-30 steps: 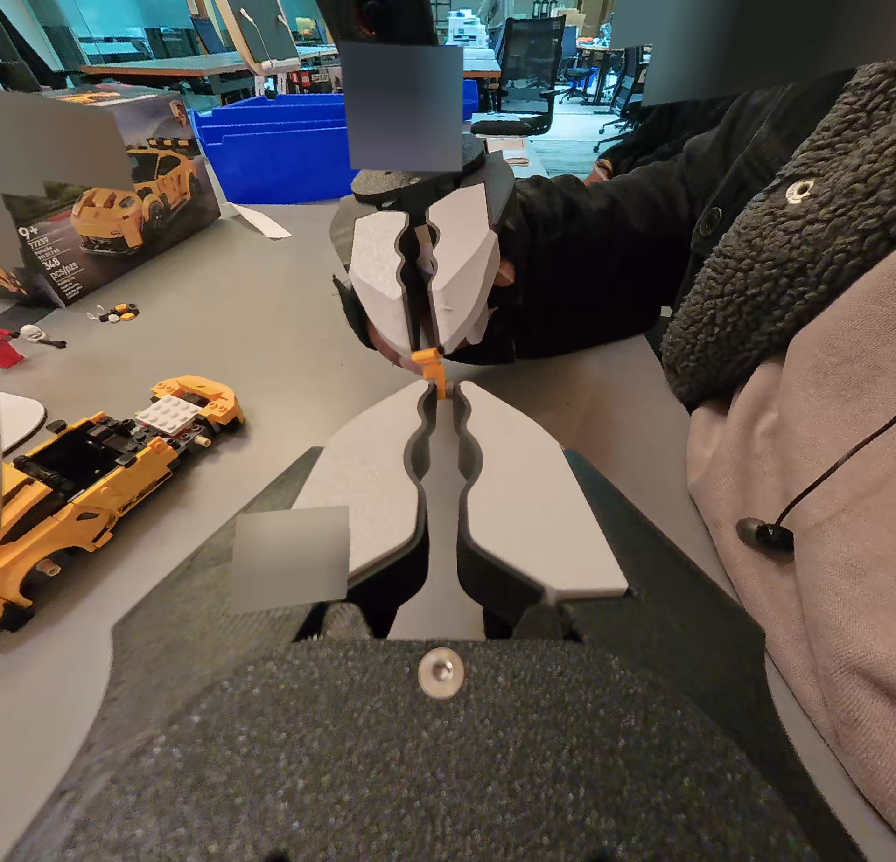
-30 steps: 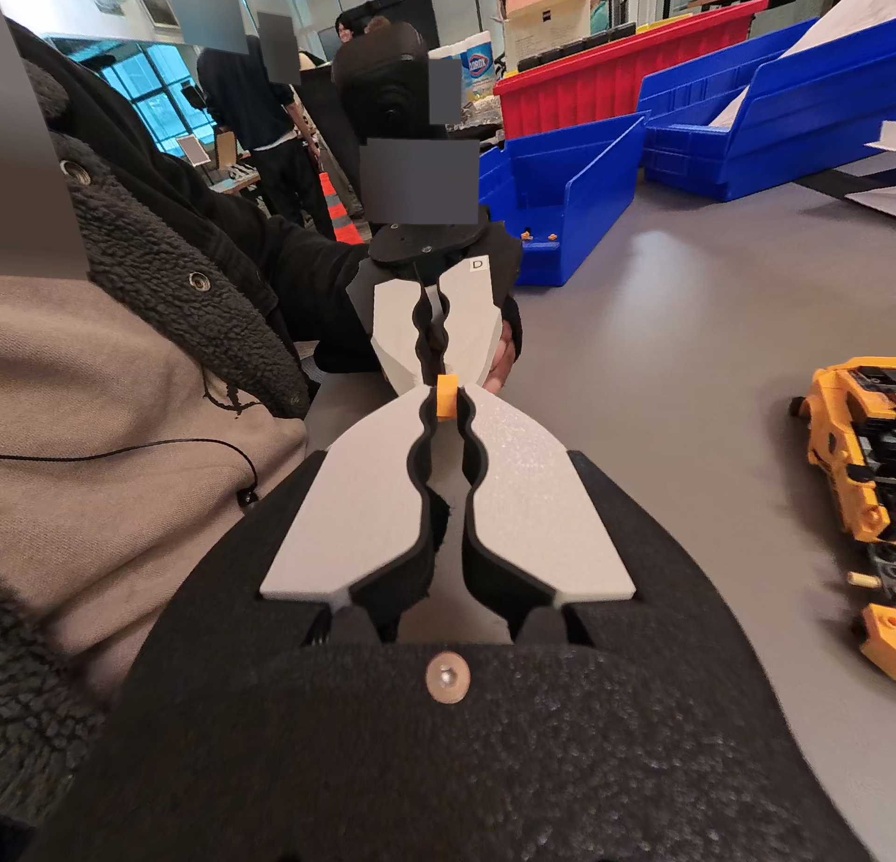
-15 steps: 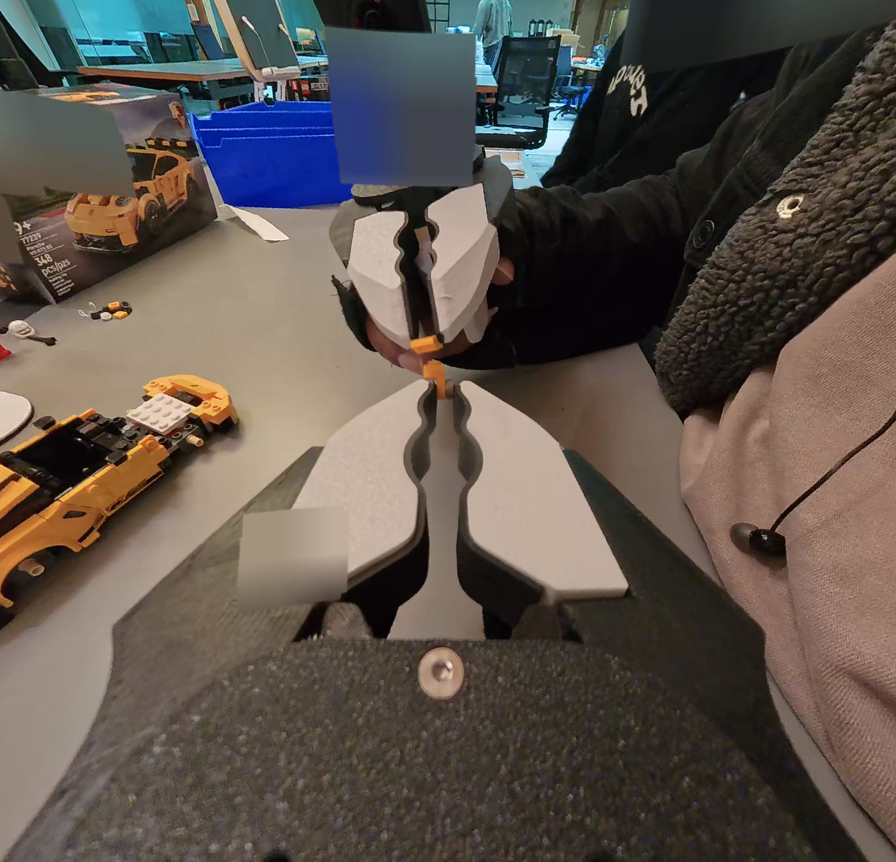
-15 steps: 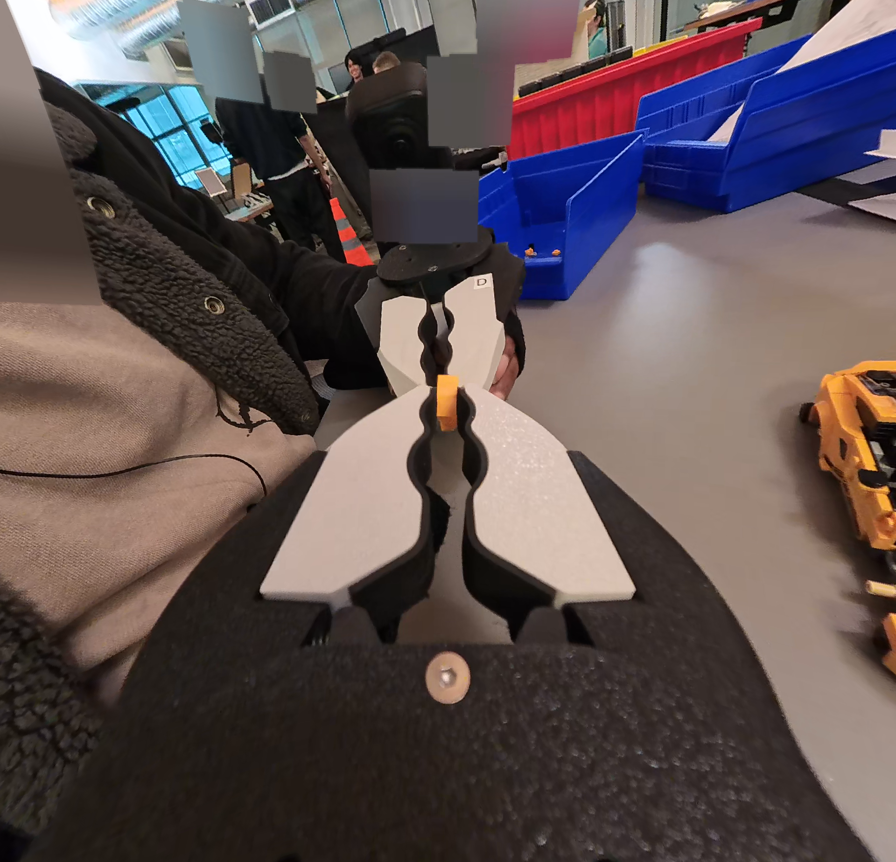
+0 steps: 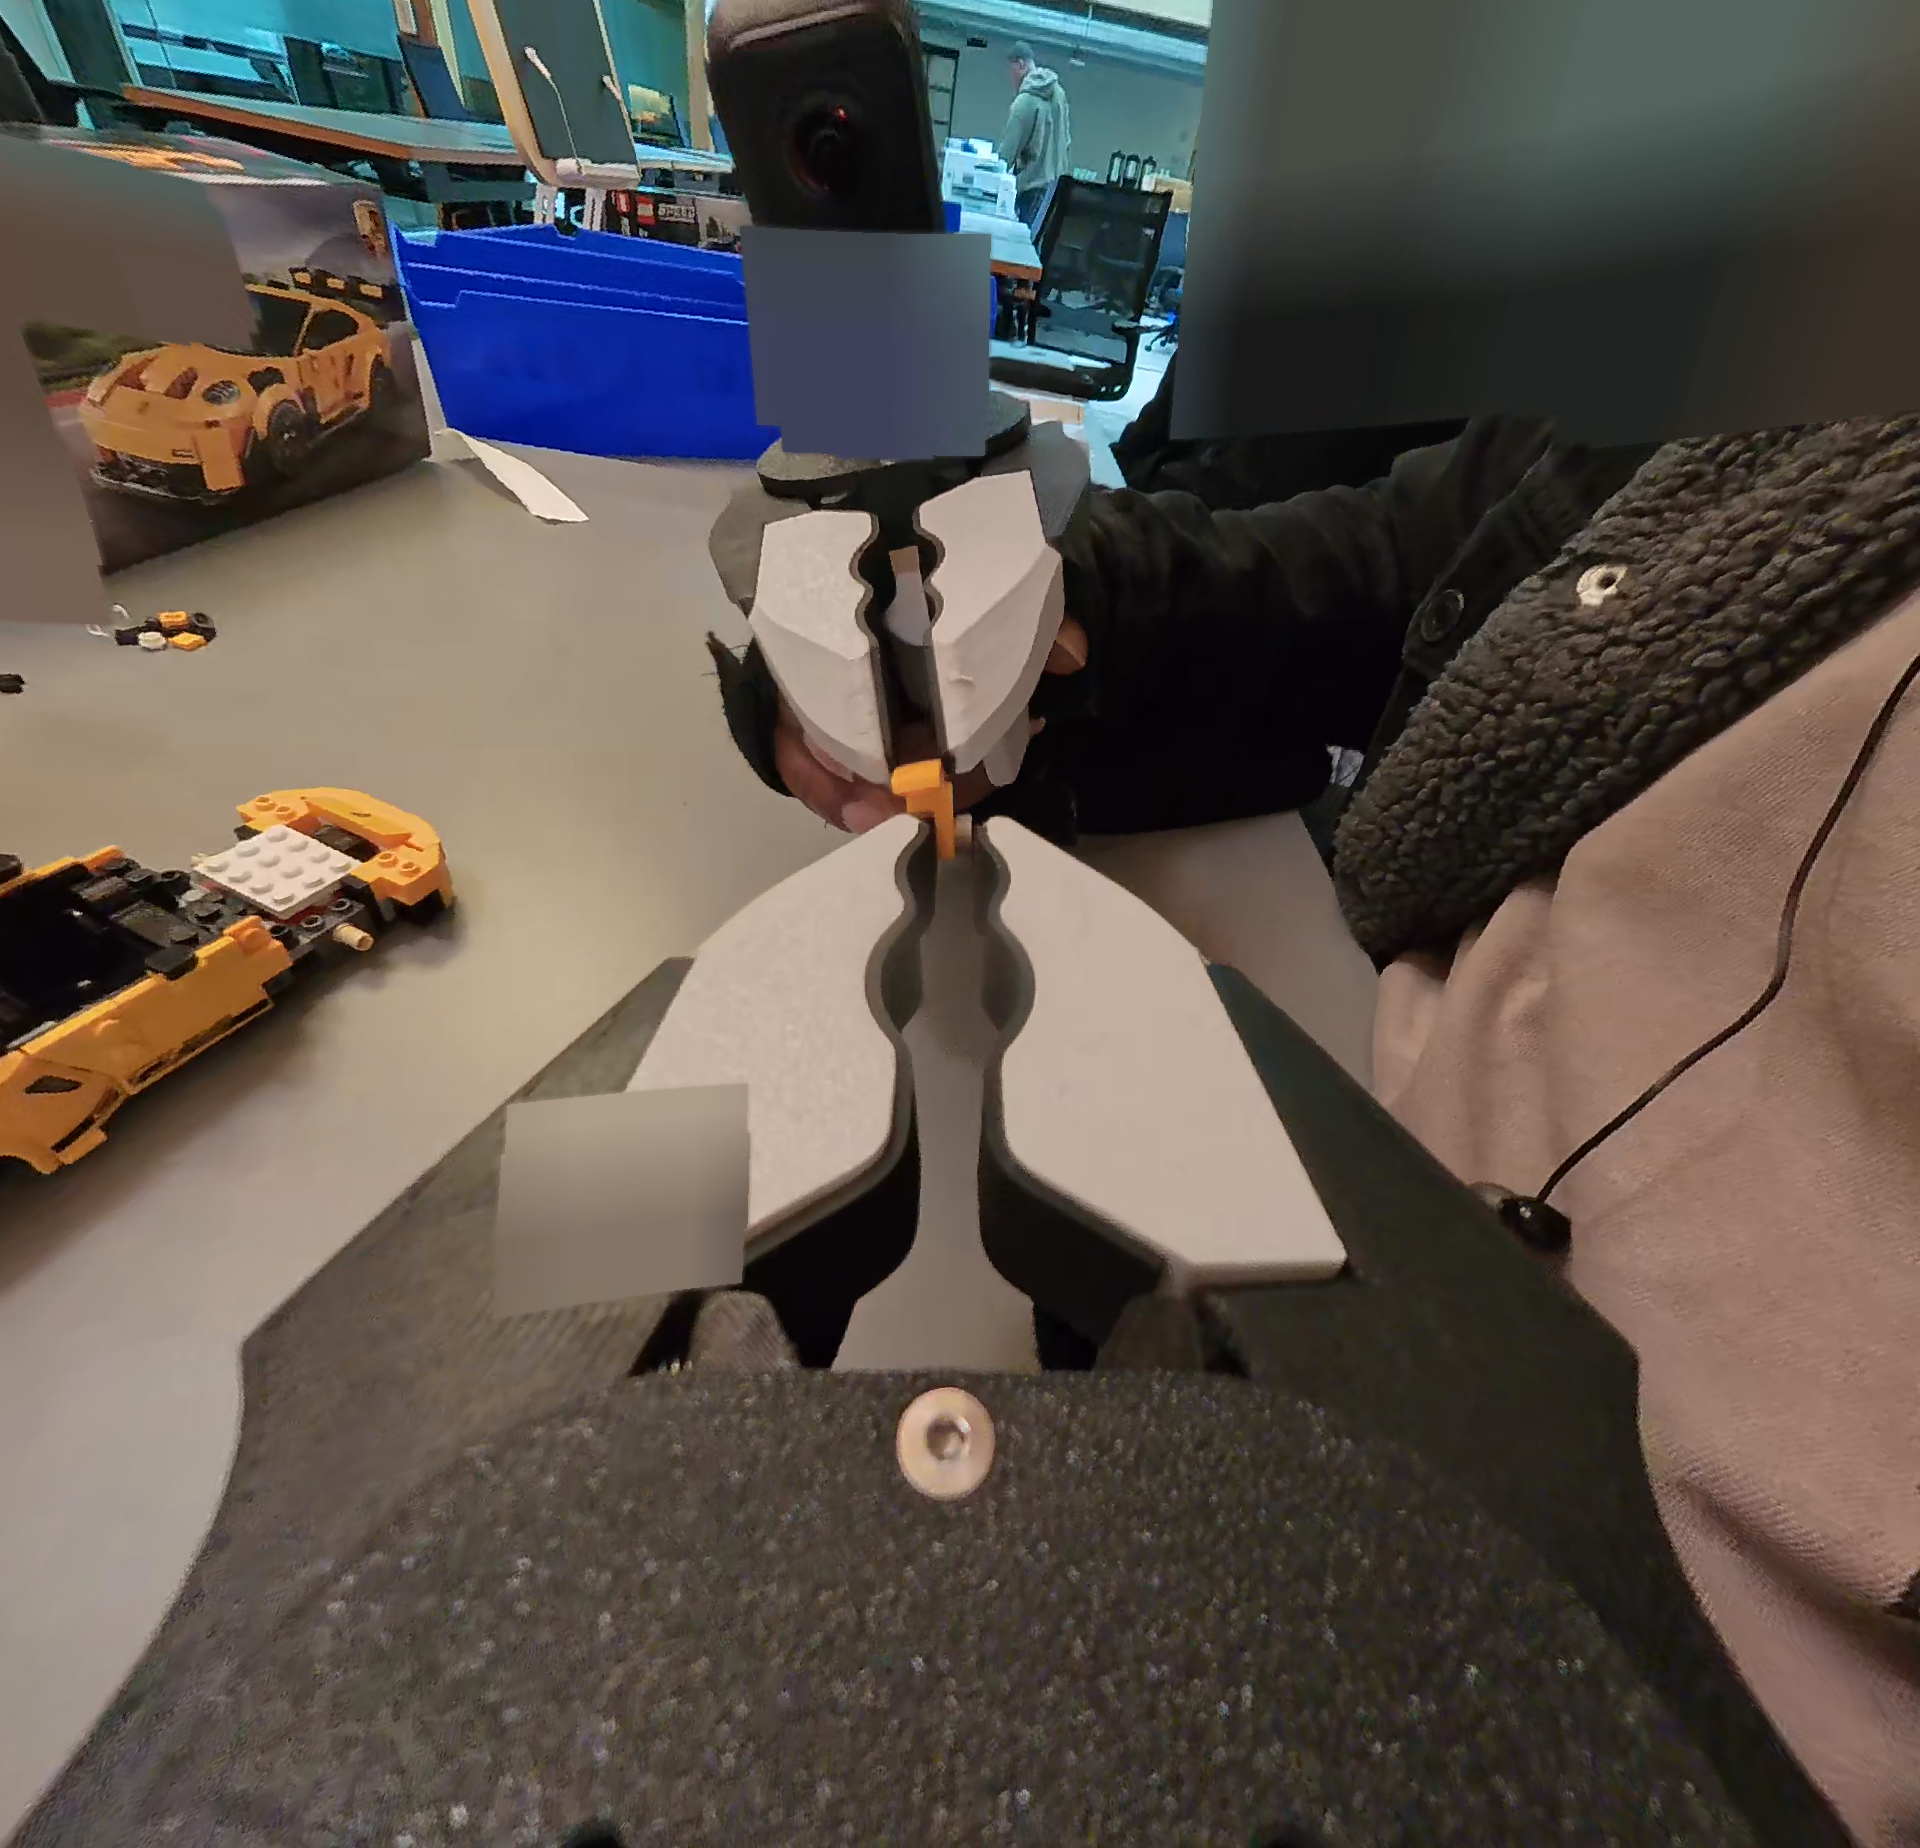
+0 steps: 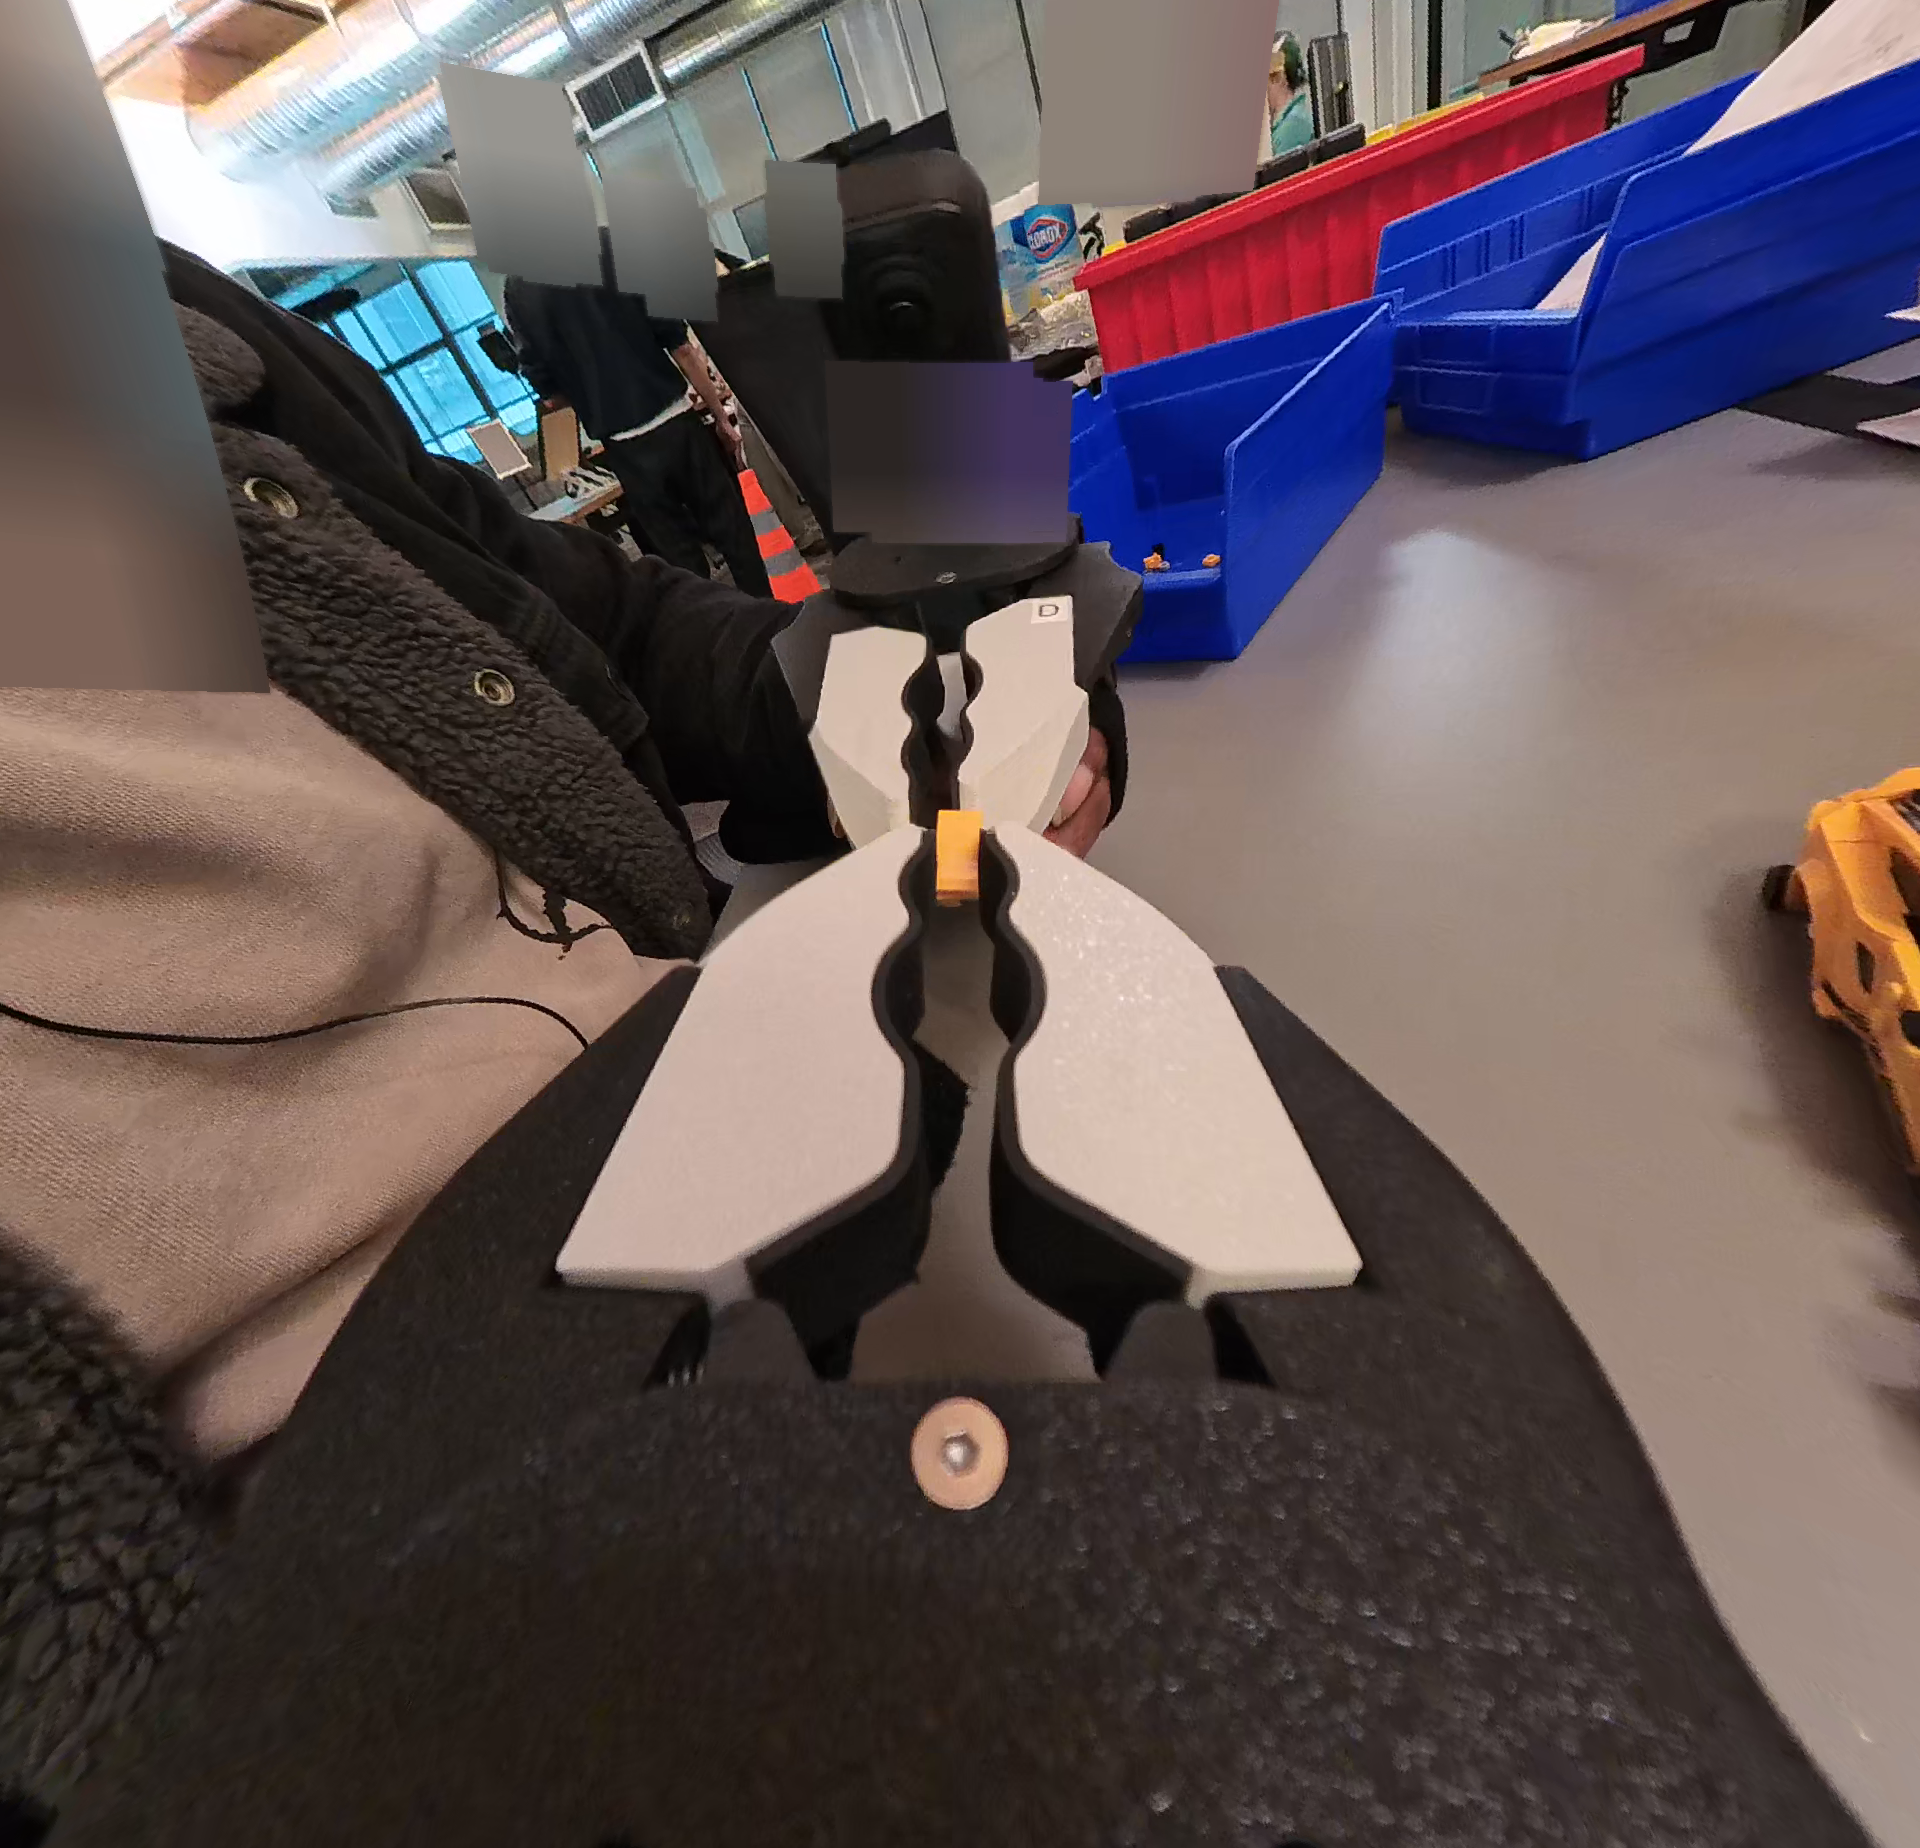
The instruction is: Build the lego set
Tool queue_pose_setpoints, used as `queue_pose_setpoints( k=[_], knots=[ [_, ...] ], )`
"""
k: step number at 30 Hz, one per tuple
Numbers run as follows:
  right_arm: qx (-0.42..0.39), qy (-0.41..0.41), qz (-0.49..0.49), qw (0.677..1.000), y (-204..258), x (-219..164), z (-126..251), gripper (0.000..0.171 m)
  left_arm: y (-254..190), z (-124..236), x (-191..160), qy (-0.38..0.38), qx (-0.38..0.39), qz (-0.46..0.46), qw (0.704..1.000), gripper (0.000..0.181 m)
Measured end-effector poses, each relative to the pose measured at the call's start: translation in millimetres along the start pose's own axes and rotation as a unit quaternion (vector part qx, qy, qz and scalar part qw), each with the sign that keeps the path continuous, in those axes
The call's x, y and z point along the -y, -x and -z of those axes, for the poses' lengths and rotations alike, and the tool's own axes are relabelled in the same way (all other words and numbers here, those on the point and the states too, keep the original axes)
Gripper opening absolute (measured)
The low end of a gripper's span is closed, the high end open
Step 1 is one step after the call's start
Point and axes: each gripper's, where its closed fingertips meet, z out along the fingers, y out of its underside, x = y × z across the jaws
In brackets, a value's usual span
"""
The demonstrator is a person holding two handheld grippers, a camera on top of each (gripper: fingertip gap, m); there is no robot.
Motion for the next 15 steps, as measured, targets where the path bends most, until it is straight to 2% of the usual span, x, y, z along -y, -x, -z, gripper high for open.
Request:
queue_pose_setpoints(
  k=[6,15],
  knots=[
    [0.016,-0.04,-0.02,0.999,4.0,12.4,2.0,0.007,-2.5,1.2,13.7,-0.048,-0.017,0.057,0.997,0.006],
    [0.033,-0.095,-0.101,0.99,-0.7,27.1,3.7,0.007,2.7,2.5,30.4,-0.115,-0.01,0.142,0.983,0.006]
  ],
)
